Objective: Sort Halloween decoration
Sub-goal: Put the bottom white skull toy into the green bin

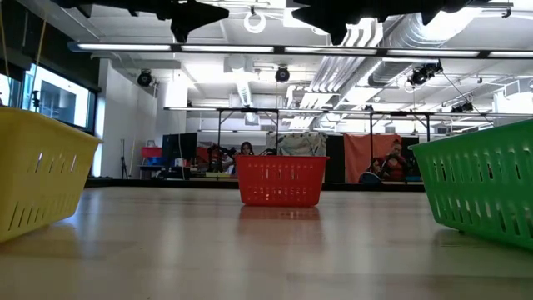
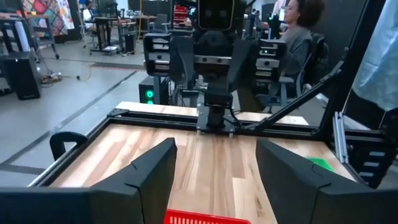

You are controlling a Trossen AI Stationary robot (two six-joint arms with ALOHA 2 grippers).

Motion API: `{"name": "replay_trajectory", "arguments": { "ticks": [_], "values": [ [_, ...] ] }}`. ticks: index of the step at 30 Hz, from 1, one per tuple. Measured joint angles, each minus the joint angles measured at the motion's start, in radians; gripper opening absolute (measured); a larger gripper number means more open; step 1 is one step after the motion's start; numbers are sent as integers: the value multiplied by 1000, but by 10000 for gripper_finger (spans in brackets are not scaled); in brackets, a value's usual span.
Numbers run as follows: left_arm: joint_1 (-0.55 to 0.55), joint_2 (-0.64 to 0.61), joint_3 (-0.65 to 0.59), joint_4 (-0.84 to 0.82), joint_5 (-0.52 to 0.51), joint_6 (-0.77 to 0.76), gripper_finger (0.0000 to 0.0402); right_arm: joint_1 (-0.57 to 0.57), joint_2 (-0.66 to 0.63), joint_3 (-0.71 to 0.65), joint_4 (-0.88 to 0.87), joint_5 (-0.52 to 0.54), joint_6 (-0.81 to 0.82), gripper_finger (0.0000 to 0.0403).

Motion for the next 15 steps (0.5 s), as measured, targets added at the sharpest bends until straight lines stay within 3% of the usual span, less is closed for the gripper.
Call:
{"name": "replay_trajectory", "arguments": {
  "ticks": [5, 8, 11, 15],
  "values": [
    [0, 0, 0, 0, -2, 14, 210, -4, 0, 0, 0, 0, 0, 177],
    [0, -1, 0, -25, -7, -71, 209, -4, 0, 0, 0, 0, 2, 177],
    [0, -7, 41, -231, -17, -196, 207, -5, 0, 0, -1, 1, 34, 177],
    [-1, 16, 113, -701, -24, -434, 205, -6, 0, 0, -23, 3, 45, 177]
  ]
}}
